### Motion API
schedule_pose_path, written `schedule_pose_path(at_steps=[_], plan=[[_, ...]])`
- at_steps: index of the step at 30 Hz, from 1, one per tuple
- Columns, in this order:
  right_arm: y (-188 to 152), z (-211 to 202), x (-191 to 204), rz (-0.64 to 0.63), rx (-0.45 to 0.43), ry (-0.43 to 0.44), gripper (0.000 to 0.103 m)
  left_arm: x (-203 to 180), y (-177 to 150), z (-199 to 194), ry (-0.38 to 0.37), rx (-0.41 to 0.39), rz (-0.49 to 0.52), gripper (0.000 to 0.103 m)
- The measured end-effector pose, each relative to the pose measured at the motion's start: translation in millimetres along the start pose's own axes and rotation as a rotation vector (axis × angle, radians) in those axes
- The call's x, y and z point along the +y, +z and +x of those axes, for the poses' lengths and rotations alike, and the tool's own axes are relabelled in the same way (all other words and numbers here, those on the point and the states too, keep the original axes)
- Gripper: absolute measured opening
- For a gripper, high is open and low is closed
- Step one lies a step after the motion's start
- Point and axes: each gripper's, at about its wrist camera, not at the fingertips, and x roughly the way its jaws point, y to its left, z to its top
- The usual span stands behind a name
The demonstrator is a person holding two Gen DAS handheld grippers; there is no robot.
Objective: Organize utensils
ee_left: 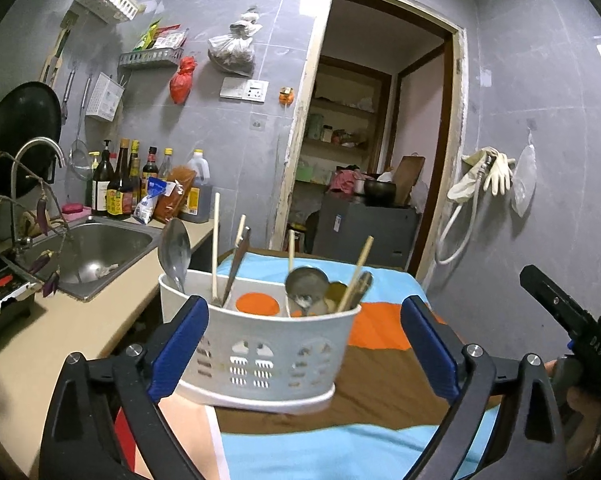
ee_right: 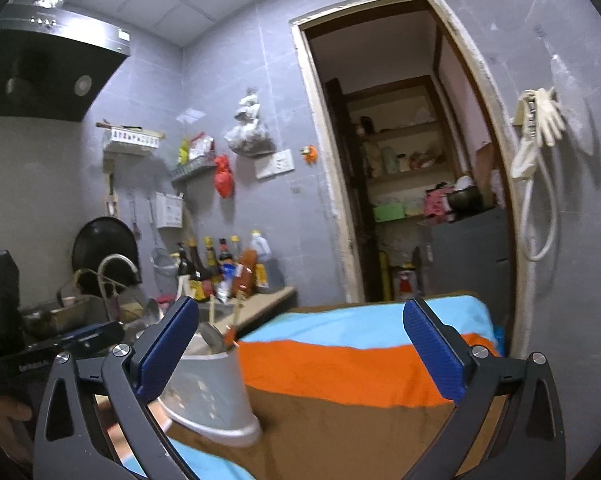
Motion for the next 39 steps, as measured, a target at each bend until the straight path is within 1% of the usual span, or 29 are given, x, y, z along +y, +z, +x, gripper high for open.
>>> schedule_pose_path(at_steps=[5, 9, 12, 20, 24, 27, 31, 39], plan=[[-6, -20, -8, -0.035, 0.033, -0.067, 0.103, -15, -13, -5, 0.025, 0.002, 0.055, 0.095], [-12, -34, -10, -0.061, 0.056, -0.108, 0.103, -24, -24, -11, 0.027, 0.003, 0.064, 0.095], [-17, -44, -8, -0.076, 0.064, -0.128, 0.103, -30, -32, -19, 0.044, -0.003, 0.082, 0.095], [-31, -68, 4, -0.09, 0.077, -0.149, 0.103, -40, -52, -42, 0.044, -0.002, 0.102, 0.095], [-37, -77, 11, -0.089, 0.084, -0.154, 0.103, -44, -57, -52, 0.029, 0.004, 0.096, 0.095], [-40, -83, 14, -0.093, 0.081, -0.162, 0.103, -49, -60, -59, 0.031, -0.003, 0.1, 0.095], [-43, -92, 17, -0.114, 0.07, -0.188, 0.103, -52, -64, -64, 0.039, -0.004, 0.1, 0.095], [-48, -96, 12, -0.112, 0.088, -0.2, 0.103, -51, -71, -59, 0.042, 0.026, 0.089, 0.095]])
